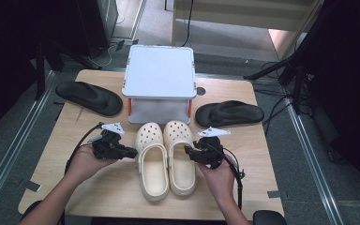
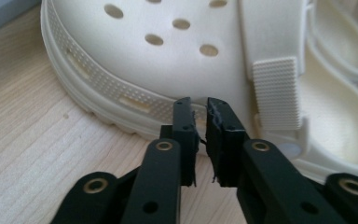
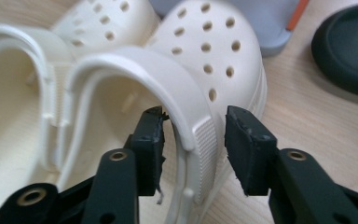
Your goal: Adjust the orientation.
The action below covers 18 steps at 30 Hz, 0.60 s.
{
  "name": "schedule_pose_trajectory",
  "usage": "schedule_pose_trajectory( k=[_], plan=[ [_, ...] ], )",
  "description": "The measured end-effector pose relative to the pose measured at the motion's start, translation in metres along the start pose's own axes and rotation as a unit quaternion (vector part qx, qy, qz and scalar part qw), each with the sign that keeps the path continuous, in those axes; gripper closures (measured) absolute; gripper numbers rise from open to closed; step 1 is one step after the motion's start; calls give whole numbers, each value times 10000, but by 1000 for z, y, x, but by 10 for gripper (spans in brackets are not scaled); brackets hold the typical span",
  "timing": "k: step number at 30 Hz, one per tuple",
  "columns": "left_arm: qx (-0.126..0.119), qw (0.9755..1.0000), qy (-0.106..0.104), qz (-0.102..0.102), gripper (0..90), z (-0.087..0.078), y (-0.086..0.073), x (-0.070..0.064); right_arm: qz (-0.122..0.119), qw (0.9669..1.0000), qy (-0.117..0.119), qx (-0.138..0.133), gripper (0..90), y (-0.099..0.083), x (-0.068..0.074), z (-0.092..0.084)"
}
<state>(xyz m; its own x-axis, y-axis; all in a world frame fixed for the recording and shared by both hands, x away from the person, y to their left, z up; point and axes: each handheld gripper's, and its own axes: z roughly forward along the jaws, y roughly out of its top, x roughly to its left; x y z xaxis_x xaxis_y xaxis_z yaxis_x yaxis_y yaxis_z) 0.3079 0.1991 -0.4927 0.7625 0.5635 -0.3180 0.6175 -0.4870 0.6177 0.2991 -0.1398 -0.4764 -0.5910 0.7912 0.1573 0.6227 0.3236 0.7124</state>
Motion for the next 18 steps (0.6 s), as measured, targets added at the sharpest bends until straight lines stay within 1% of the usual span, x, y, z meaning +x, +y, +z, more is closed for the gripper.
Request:
schedule_pose_trajectory(
  k=[1, 2, 3, 4, 6, 7, 8, 11, 12, 14, 15, 16, 17, 18],
  plan=[
    [-26, 10000, -2, -14, 794, -2, 1, 0, 27, 9999, 68, -72, 579, 1, -1, -3],
    [-60, 10000, 12, 4, 782, -4, 1, 0, 80, 9997, 184, -137, 577, 1, -3, -6],
    [-94, 10000, -21, -18, 776, -6, 2, 0, 139, 9993, 292, -162, 571, 2, -4, -8],
    [-132, 9999, 9, -17, 759, -8, 2, 0, 153, 9991, 346, -186, 568, 2, -5, -9],
    [-191, 9998, 43, -28, 731, -11, 3, -1, 117, 9991, 363, -194, 568, 2, -4, -13],
    [-201, 9998, 47, -41, 700, -12, 4, 0, 138, 9989, 400, -205, 566, 2, -3, -15],
    [-198, 9998, -6, -67, 677, -13, 4, 1, 126, 9987, 438, -238, 563, 2, -2, -17],
    [-213, 9997, 45, -79, 611, -16, 5, 1, 60, 9983, 500, -305, 562, 2, 2, -24],
    [-213, 9997, 15, -111, 575, -17, 6, 2, 23, 9981, 514, -327, 559, 2, 4, -25],
    [-239, 9993, -74, -293, 512, -19, 10, 5, -2, 9979, 553, -342, 558, 2, 7, -28],
    [-303, 9988, -112, -363, 484, -21, 11, 5, -22, 9977, 585, -355, 557, 2, 9, -29],
    [-354, 9987, -77, -367, 472, -22, 13, 5, -36, 9975, 584, -386, 555, 2, 11, -30],
    [-379, 9988, -37, -319, 458, -23, 15, 5, -65, 9973, 593, -419, 555, 1, 12, -31],
    [-403, 9988, -23, -261, 445, -25, 16, 5, -65, 9973, 618, -380, 555, 1, 14, -31]
  ],
)
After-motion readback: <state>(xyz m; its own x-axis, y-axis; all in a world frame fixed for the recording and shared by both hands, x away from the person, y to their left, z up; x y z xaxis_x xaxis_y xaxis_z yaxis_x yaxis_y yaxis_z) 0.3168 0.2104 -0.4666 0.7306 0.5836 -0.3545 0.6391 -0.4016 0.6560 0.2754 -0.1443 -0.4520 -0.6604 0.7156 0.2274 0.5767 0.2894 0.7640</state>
